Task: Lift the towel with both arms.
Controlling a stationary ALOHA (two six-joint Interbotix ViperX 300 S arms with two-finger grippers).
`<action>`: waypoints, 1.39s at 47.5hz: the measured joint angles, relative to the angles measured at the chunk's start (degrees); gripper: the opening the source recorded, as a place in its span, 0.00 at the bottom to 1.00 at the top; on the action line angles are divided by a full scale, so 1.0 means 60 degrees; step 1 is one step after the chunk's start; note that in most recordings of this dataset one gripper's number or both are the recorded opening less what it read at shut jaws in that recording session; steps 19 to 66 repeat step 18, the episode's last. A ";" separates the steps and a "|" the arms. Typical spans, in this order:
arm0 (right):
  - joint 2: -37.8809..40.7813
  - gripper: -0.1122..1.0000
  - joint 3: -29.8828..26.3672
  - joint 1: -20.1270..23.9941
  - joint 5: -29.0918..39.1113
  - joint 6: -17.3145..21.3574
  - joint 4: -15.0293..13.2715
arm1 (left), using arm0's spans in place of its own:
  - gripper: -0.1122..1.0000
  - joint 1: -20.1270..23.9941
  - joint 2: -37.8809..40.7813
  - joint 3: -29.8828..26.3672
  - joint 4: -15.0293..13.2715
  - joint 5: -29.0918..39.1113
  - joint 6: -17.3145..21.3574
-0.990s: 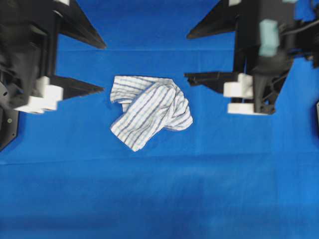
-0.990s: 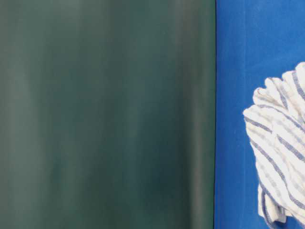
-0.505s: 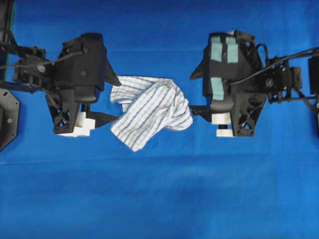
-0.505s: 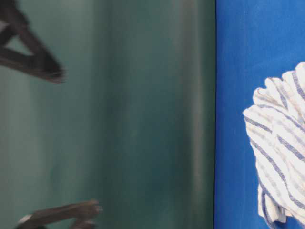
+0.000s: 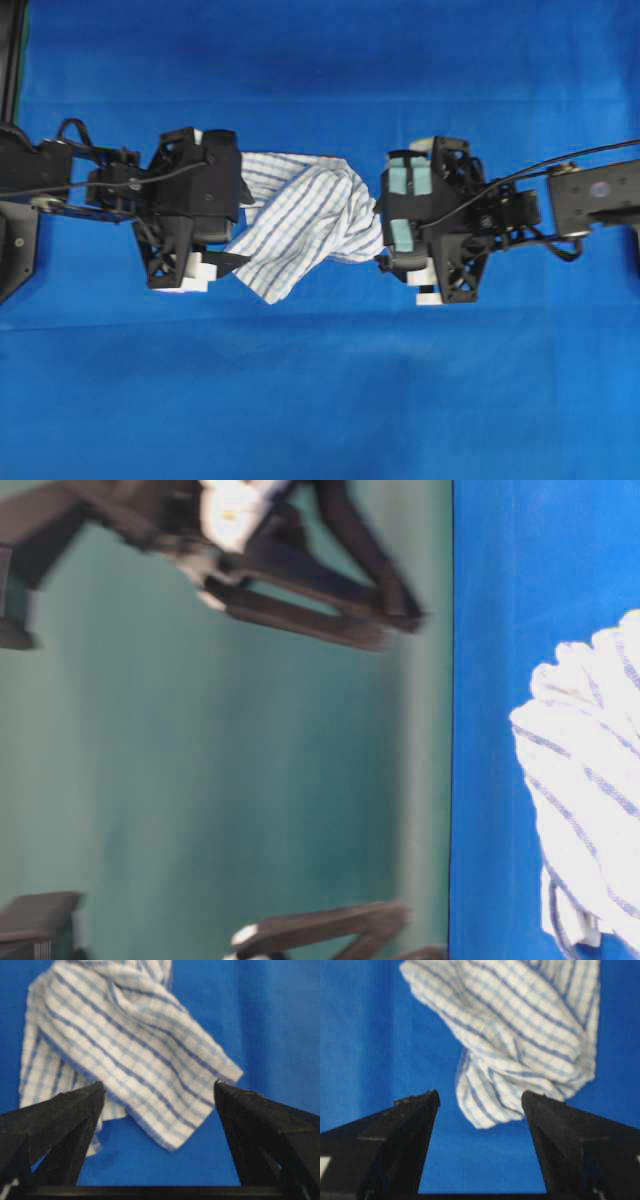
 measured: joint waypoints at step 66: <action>0.1655 0.71 0.0220 -0.0293 -0.1245 0.0000 0.0000 | 0.92 -0.0059 0.1978 0.0132 -0.0015 -0.0952 0.0000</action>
